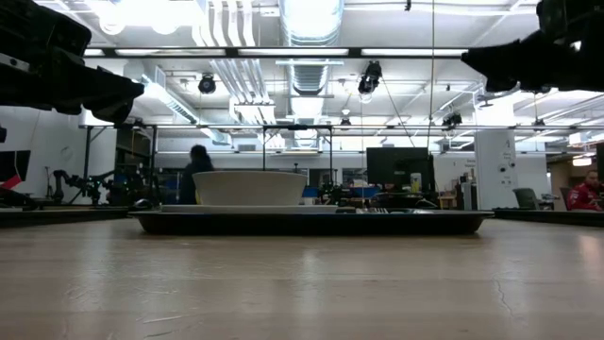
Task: Set up tray
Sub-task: Return to Home Position
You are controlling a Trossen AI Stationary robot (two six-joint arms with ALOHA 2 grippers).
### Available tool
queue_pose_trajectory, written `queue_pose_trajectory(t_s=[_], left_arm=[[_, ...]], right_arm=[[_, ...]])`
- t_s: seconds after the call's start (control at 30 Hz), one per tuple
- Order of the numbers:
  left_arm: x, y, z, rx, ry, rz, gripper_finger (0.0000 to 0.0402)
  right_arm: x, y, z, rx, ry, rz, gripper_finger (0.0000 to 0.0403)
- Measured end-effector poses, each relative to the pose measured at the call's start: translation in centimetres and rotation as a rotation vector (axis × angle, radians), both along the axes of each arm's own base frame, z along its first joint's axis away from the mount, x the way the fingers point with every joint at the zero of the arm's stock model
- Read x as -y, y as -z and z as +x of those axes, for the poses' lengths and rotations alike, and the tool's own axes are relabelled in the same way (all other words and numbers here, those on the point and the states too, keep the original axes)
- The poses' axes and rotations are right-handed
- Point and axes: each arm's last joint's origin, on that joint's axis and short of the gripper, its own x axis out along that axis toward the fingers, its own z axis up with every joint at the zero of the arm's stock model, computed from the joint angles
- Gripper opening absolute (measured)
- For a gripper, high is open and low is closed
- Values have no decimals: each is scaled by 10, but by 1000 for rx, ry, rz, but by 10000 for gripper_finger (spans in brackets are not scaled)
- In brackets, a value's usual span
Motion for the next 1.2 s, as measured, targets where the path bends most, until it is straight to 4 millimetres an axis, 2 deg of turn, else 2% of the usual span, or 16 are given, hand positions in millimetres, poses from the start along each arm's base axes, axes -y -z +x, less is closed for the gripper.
queue_pose_trajectory(t_s=[0.37,0.5,1.2], left_arm=[[0,0,0,0,0,0,83],[0,0,0,0,0,0,83],[0,0,0,0,0,0,83]], right_arm=[[1,20,-14,-188,9,-34,68],[1,19,-15,-184,12,-82,68],[1,19,-15,-185,10,-49,68]])
